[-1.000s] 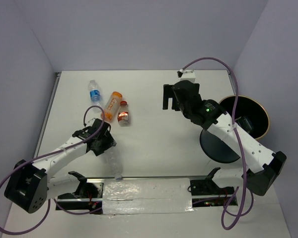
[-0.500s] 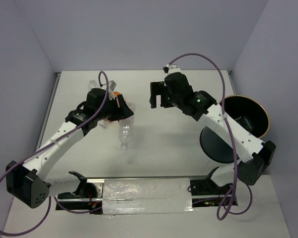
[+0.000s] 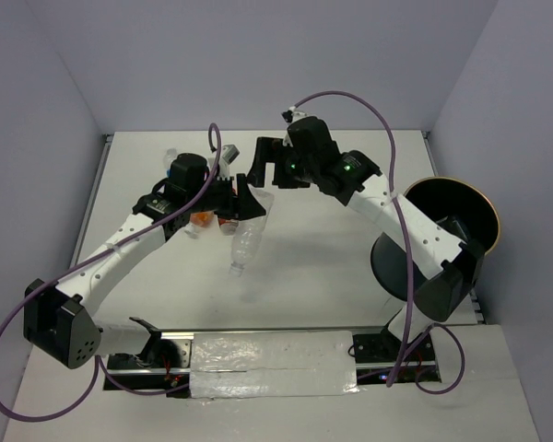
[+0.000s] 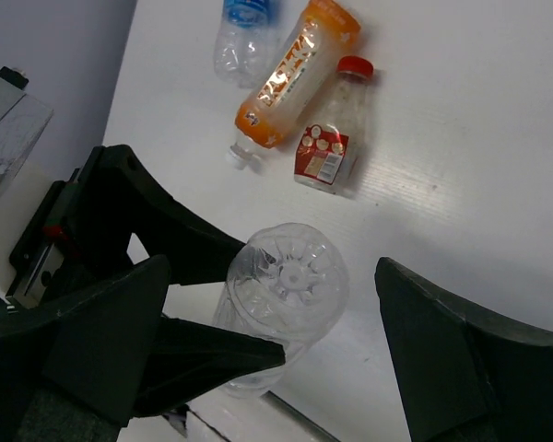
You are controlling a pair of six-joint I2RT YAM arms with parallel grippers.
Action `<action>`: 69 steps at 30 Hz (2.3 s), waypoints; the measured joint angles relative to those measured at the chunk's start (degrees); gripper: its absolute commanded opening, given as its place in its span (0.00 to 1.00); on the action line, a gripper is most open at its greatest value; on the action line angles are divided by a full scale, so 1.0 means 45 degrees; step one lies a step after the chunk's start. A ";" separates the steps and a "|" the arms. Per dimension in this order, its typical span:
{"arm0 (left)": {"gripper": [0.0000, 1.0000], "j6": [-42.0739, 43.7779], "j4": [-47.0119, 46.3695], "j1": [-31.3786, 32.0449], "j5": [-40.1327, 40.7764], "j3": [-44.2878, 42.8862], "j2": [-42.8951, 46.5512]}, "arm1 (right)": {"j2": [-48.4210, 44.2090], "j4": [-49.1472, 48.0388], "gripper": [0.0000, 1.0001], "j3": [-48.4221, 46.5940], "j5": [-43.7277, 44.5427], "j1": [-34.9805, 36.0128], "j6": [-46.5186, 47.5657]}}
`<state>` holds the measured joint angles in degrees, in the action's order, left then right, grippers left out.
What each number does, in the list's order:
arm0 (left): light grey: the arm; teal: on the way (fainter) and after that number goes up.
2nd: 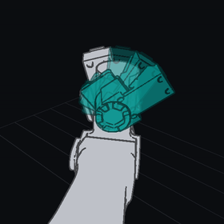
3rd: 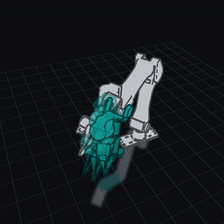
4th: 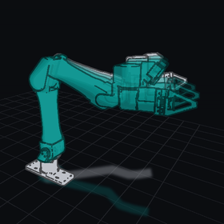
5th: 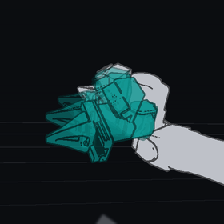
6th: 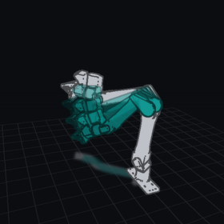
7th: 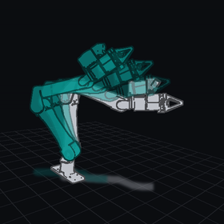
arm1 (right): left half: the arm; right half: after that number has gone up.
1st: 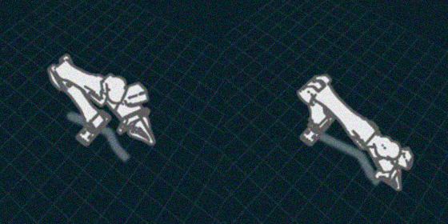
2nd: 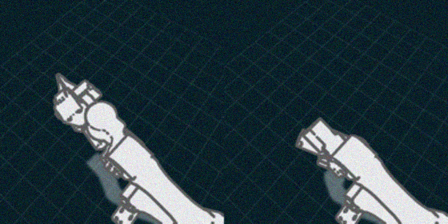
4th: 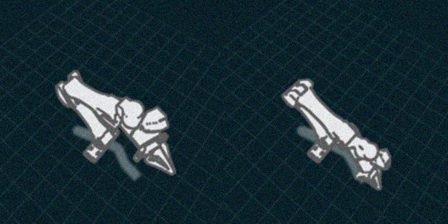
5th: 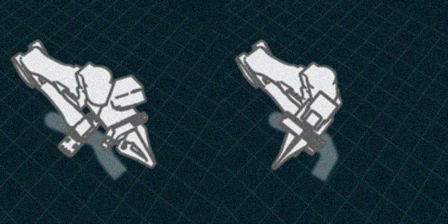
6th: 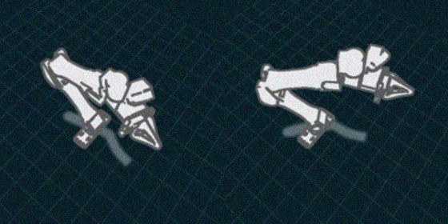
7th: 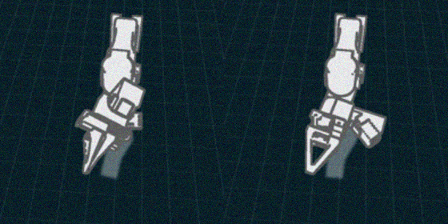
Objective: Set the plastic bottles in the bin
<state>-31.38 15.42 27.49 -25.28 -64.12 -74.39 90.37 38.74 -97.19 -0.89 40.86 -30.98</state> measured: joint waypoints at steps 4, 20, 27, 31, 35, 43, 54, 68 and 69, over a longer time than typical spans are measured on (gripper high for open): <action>0.66 0.0039 -0.0053 0.0000 -0.0053 0.0000 0.0000 | 0.0083 -0.0214 1.00 0.0403 -0.0253 0.0000 -0.0704; 0.67 0.0306 0.0180 0.0015 0.0029 0.0010 -0.0024 | -0.0486 -0.2749 0.62 0.3502 -0.1355 -0.0141 -0.3283; 0.99 0.0379 0.0311 0.0010 0.0233 0.0010 -0.0024 | -0.0481 -0.3444 0.34 0.3910 -0.1773 -0.0253 -0.3638; 0.99 0.0330 0.0325 0.0010 0.0160 -0.0034 -0.0029 | -0.0481 -0.3079 0.33 0.3793 -0.1350 -0.0257 -0.3512; 0.99 0.0316 0.0306 0.0010 0.0170 -0.0442 -0.0204 | -0.0481 -0.1826 0.32 0.3230 0.0248 -0.0214 -0.3021; 0.99 0.0675 0.0850 0.0010 0.0233 -0.1520 -0.0374 | -0.0486 0.0884 0.32 0.1311 0.4847 -0.0884 -0.1598; 0.99 0.1200 0.1321 -0.0189 0.2550 -0.2613 0.1005 | -0.3570 0.1326 0.34 -0.0996 0.9777 -0.3662 0.1967; 0.99 0.0534 0.1190 -0.0597 0.2885 -0.2458 0.0398 | -0.9398 -0.1690 0.35 0.2618 1.5193 -0.4323 0.5221; 0.99 0.0525 0.1141 -0.0597 0.2880 -0.2414 0.0398 | -0.9476 -0.1753 0.35 0.3060 1.5344 -0.4386 0.5265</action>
<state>-29.02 20.56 24.80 -12.32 -74.98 -72.60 47.72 30.85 -83.42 68.16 21.12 -7.29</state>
